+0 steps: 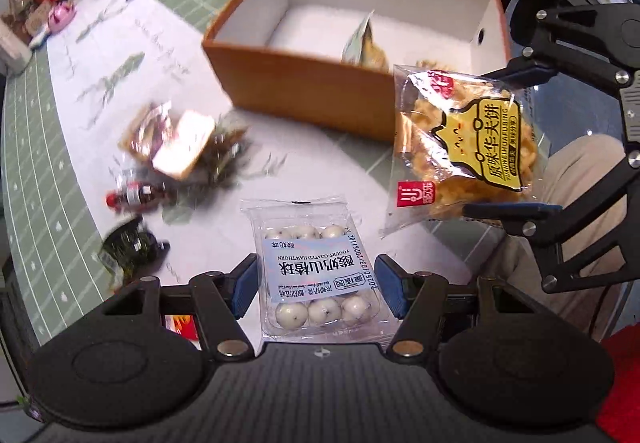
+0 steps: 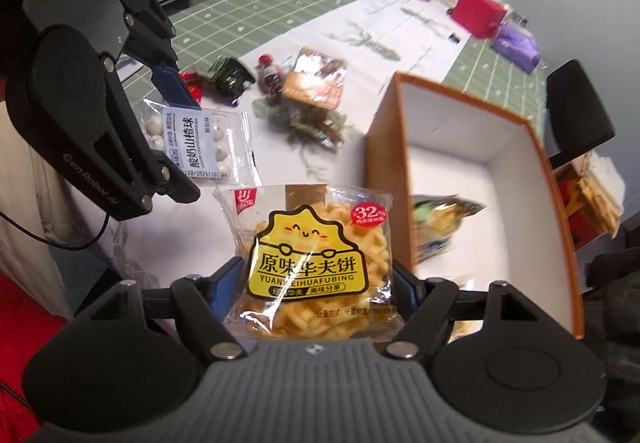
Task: Organize snacks
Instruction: 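Carry both packs into the orange box and open both tools to release them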
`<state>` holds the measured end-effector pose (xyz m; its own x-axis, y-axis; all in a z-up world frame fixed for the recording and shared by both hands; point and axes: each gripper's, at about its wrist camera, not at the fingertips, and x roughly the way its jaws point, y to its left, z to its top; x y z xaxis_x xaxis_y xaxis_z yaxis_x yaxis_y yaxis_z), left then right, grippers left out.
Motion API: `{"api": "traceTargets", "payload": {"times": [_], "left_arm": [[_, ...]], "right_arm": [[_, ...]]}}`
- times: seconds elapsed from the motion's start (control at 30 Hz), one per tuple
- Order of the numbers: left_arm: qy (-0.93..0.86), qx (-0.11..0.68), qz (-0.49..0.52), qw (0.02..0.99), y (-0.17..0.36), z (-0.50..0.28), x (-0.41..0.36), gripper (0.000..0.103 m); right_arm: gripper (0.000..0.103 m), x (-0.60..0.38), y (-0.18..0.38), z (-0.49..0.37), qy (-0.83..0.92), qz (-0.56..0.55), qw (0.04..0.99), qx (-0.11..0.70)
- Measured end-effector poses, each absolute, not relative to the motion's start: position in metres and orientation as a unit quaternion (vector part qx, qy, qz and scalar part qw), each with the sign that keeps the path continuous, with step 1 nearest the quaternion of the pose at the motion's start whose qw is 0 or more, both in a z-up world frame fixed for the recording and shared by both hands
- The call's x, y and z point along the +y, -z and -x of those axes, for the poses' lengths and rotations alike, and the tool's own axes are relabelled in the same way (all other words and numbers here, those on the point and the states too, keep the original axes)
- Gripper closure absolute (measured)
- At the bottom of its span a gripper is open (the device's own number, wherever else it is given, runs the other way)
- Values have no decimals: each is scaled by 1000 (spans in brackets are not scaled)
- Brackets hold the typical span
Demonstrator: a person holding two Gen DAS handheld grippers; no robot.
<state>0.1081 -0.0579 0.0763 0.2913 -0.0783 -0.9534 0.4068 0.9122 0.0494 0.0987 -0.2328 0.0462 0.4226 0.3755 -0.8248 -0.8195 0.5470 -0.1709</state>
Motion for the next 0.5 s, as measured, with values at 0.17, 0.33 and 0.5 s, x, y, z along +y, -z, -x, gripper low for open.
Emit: {"api": "traceTargets", "payload": {"times": [0.17,0.33,0.5], "left_arm": [[175,537,-151,811,-105,-131,-81,32],[199,503,-134,830,-113,-165,-99,32],[216,502,-131,827,-96,-200,-117,32]], "right_arm": [[30,-256,-62,-123,-347,274,818,368],[30,-285,-65,-158,-308,242,841,373],[30,-310,-51,-199,-264,217,848,406]]}}
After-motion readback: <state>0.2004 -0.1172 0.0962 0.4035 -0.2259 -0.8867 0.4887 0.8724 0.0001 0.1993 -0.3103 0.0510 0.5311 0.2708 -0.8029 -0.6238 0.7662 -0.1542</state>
